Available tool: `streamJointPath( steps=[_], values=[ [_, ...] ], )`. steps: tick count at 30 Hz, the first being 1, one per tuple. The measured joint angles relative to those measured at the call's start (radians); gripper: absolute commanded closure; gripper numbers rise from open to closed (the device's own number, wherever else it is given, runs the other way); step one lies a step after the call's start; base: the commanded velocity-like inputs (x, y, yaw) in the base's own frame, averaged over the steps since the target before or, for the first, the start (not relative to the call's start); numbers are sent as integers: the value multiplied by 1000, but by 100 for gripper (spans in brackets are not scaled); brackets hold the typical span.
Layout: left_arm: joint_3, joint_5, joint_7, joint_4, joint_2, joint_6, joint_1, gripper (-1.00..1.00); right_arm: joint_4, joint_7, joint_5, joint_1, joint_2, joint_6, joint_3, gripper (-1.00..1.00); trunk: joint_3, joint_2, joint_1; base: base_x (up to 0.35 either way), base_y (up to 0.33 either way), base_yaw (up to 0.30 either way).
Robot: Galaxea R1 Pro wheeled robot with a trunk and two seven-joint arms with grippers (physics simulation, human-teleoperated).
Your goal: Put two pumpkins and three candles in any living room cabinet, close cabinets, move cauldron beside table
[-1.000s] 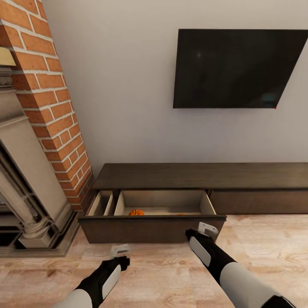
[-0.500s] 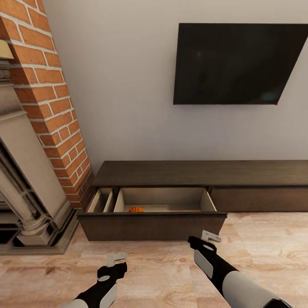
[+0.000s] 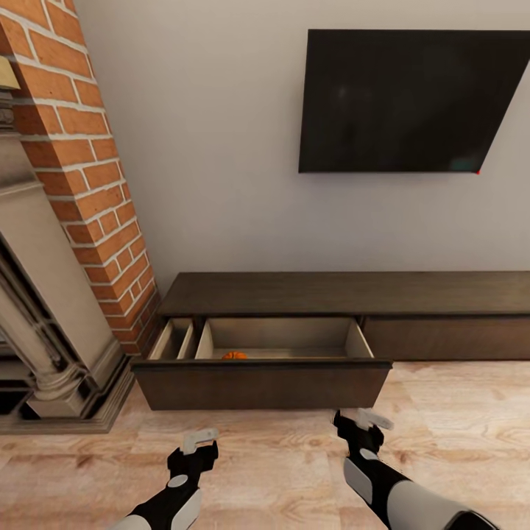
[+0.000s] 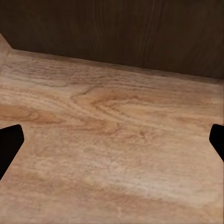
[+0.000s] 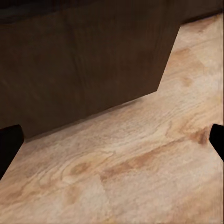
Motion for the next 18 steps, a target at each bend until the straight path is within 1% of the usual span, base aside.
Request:
streamJointPath(
  steps=[2,3,5,7,9,12,15,18],
  values=[
    [-4,0,0,-2,-1,-11,0,-100,34,1,-1,0,1,-61,24,-100,-6,-14,8,0,0,0],
    [-7,0,-1,-4,-2,-14,0,-100,40,2,-1,0,1,-74,28,-100,-9,-21,11,0,0,0],
    [-28,0,-1,-11,-2,-20,0,-100,54,6,-2,0,1,-108,37,-100,-16,-35,19,0,0,0],
    [-49,0,-1,-13,-3,-22,0,-100,59,19,-2,5,1,-122,41,-100,-22,-49,27,0,0,0],
    [-68,1,-1,-16,-3,-25,-1,-100,62,52,-2,19,1,-132,45,-100,-28,-63,35,0,0,0],
    [-78,1,-2,-21,-3,-43,-1,-100,63,82,-3,28,1,-152,60,-100,-38,-84,46,0,0,0],
    [-82,2,-2,-25,-3,-69,-1,-100,64,90,-5,31,2,-164,81,-100,-47,-105,58,0,0,0],
    [-85,1,-2,-27,-3,-79,-1,-100,64,90,-5,32,2,-168,101,-100,-56,-126,69,0,0,0]
  ],
)
